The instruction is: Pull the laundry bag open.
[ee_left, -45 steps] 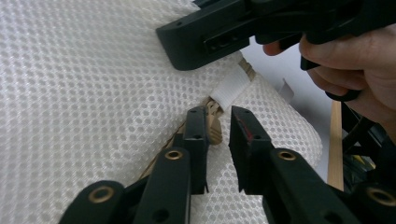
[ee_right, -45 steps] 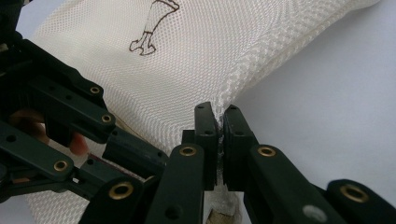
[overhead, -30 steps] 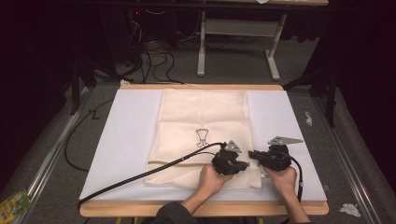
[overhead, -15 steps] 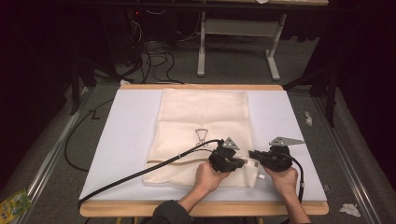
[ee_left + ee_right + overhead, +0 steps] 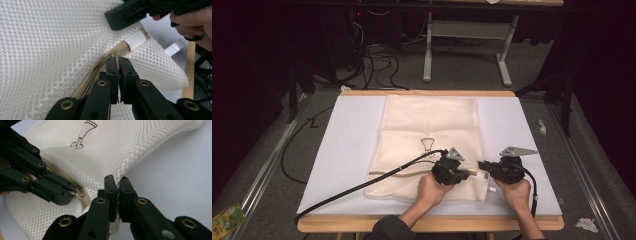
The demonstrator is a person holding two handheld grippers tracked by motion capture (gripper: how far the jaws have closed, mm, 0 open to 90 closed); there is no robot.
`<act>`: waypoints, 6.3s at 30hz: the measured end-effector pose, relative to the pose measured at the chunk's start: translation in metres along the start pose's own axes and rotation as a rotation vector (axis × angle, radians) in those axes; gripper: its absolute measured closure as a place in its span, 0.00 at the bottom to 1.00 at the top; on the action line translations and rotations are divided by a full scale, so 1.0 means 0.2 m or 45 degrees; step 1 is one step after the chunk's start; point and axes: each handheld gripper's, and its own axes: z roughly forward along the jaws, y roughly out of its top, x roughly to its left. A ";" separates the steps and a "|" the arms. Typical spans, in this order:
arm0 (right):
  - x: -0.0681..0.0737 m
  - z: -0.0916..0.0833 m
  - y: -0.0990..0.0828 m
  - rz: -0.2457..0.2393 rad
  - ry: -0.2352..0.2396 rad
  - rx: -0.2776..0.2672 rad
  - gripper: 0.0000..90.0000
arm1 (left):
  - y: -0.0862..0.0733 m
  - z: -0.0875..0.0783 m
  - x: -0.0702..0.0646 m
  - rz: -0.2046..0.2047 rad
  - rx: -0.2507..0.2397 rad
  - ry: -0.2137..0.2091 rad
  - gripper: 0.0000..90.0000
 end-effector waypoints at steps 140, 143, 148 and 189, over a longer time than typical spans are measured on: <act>0.01 0.04 0.02 -0.003 -0.051 0.030 0.98 | -0.30 -0.37 0.20 -0.120 -0.126 0.107 0.97; 0.00 0.04 0.02 -0.004 -0.052 0.028 0.98 | -0.31 -0.37 0.20 -0.120 -0.132 0.109 0.97; 0.01 0.04 0.02 -0.016 -0.067 0.033 0.98 | -0.32 -0.38 0.21 -0.126 -0.130 0.114 0.97; -0.01 0.03 0.01 -0.012 -0.076 0.038 0.98 | -0.37 -0.46 0.24 -0.148 -0.160 0.133 0.97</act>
